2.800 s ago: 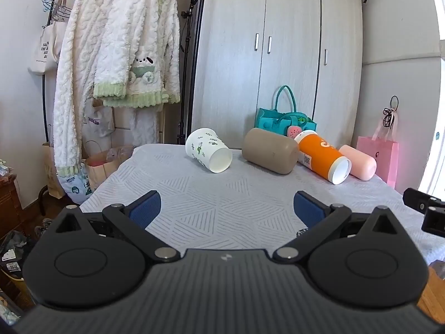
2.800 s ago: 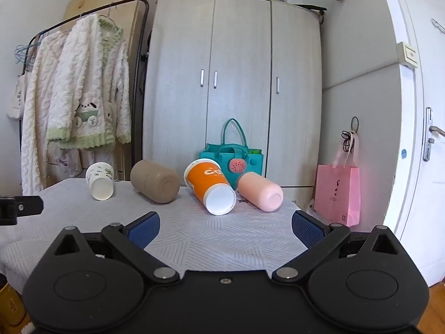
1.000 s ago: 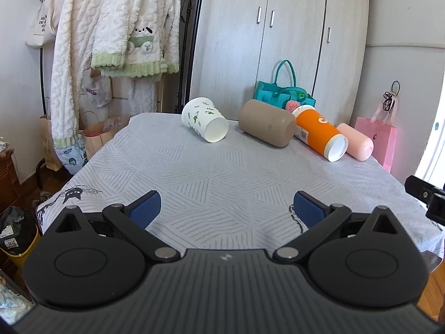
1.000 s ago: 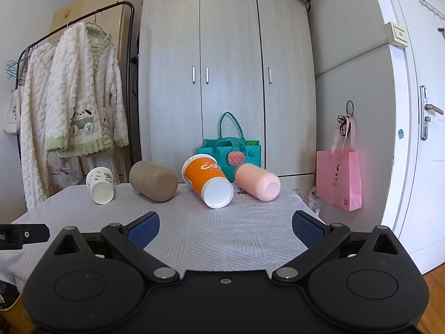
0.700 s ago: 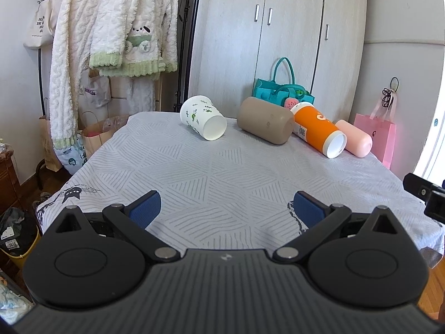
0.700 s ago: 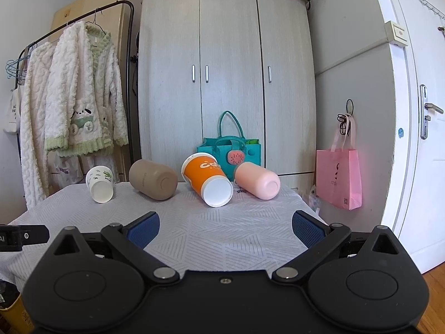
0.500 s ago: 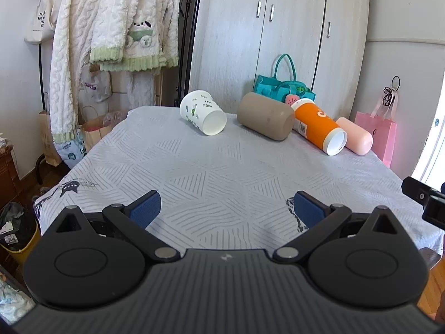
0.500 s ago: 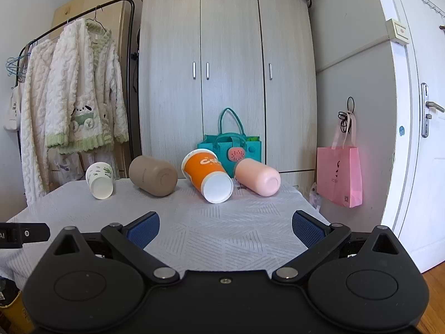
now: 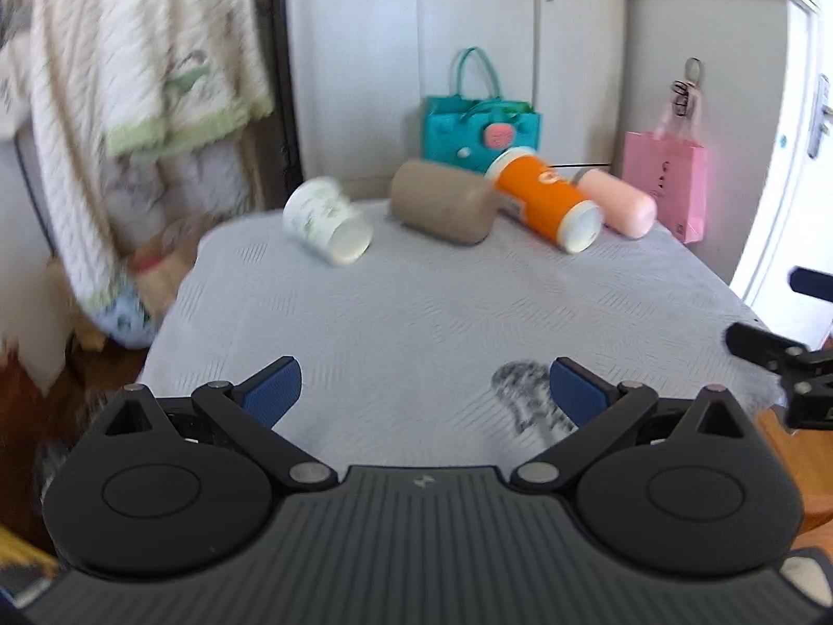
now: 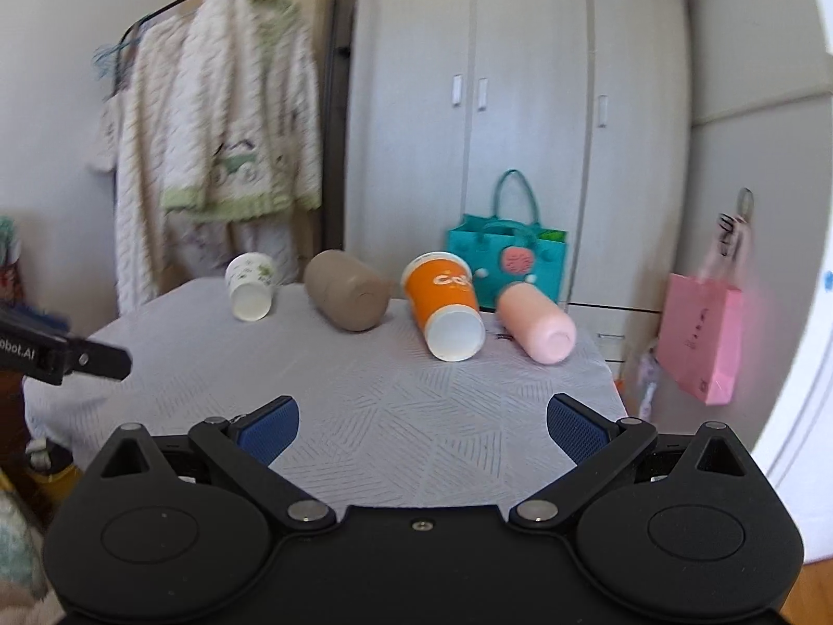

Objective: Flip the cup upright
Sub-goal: 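Move the right tool toward the lying pink bottle and straddle it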

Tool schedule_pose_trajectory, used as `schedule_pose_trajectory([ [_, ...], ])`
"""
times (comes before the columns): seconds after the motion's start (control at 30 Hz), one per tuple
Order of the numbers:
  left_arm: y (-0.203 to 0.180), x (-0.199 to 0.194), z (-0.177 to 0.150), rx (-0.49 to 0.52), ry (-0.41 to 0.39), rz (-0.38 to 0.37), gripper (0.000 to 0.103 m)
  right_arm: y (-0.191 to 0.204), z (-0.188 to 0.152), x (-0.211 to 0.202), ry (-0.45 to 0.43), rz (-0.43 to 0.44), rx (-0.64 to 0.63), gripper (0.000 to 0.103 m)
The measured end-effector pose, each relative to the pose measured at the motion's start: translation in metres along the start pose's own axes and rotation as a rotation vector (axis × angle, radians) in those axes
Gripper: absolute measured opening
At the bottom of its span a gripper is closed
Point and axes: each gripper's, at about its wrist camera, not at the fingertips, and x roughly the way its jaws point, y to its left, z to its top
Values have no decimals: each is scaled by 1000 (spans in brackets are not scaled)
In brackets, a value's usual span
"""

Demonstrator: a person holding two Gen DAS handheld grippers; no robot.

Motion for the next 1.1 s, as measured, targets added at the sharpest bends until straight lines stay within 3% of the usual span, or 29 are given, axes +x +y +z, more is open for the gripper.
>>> schedule_pose_trajectory([
  [0.23,-33,11,40,60,6,-123,103,-14,29,8,25,69,0,103],
  [0.43,-48,35,78,80,86,-232,103,-34,55,17,103,132,-16,103],
  [0.8,-62,88,140,105,119,-251,103,-77,92,61,183,163,-18,103],
  [1.1,-78,164,157,79,142,-328,103,-118,98,132,235,218,16,101],
])
